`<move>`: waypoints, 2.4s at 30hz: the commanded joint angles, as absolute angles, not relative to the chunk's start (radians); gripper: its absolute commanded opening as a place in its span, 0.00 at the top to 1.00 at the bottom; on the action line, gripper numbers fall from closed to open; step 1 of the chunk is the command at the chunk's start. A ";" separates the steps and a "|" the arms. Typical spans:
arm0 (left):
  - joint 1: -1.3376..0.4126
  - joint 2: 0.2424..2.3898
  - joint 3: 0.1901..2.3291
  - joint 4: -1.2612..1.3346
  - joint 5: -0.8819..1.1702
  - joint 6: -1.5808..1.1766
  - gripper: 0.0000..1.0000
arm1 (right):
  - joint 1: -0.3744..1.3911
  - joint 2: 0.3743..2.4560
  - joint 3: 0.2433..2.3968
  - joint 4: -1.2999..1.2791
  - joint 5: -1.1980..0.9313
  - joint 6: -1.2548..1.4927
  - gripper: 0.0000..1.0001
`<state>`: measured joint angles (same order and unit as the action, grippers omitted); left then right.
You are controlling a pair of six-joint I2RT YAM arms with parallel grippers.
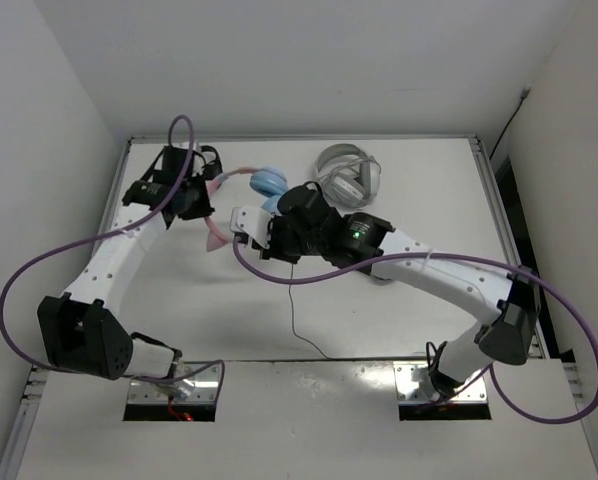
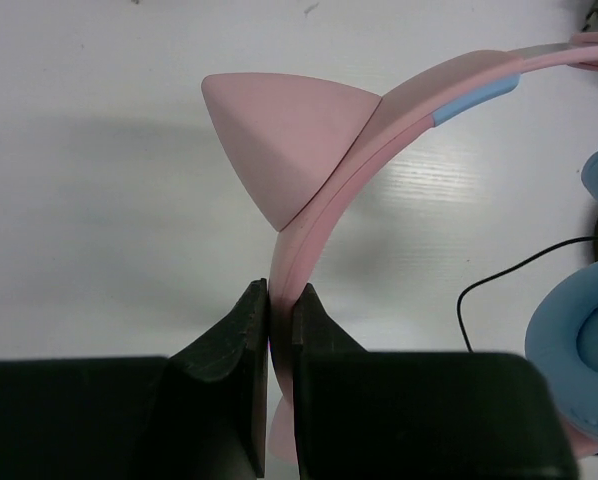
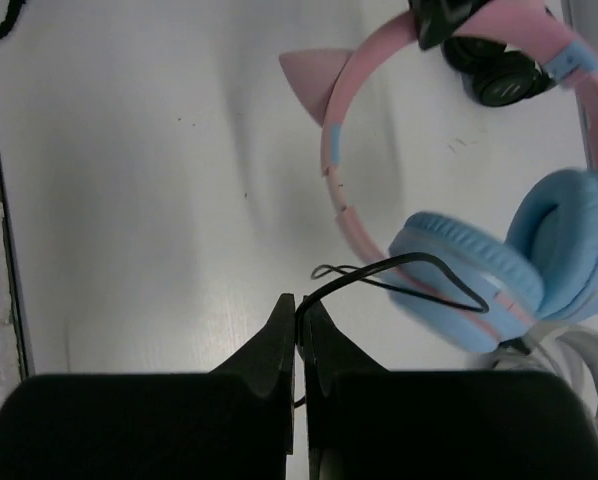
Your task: Wrap the headphones
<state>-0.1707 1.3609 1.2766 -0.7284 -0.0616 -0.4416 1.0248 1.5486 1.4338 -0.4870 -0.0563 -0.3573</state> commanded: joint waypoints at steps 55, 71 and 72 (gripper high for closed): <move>-0.308 1.315 1.183 -0.729 0.356 0.073 1.00 | 0.841 1.583 1.793 -1.044 -0.466 -0.742 1.00; -0.318 1.147 1.071 -0.773 0.419 0.268 1.00 | 0.632 1.572 1.689 -0.986 -0.452 -0.804 1.00; -0.318 1.135 1.071 -0.773 0.428 0.268 1.00 | 0.623 1.572 1.689 -0.968 -0.453 -0.804 1.00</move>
<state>-0.3084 1.1873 1.0645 -0.7979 0.3538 0.2562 0.6460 1.5940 1.7004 -1.0237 -0.4278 -0.7830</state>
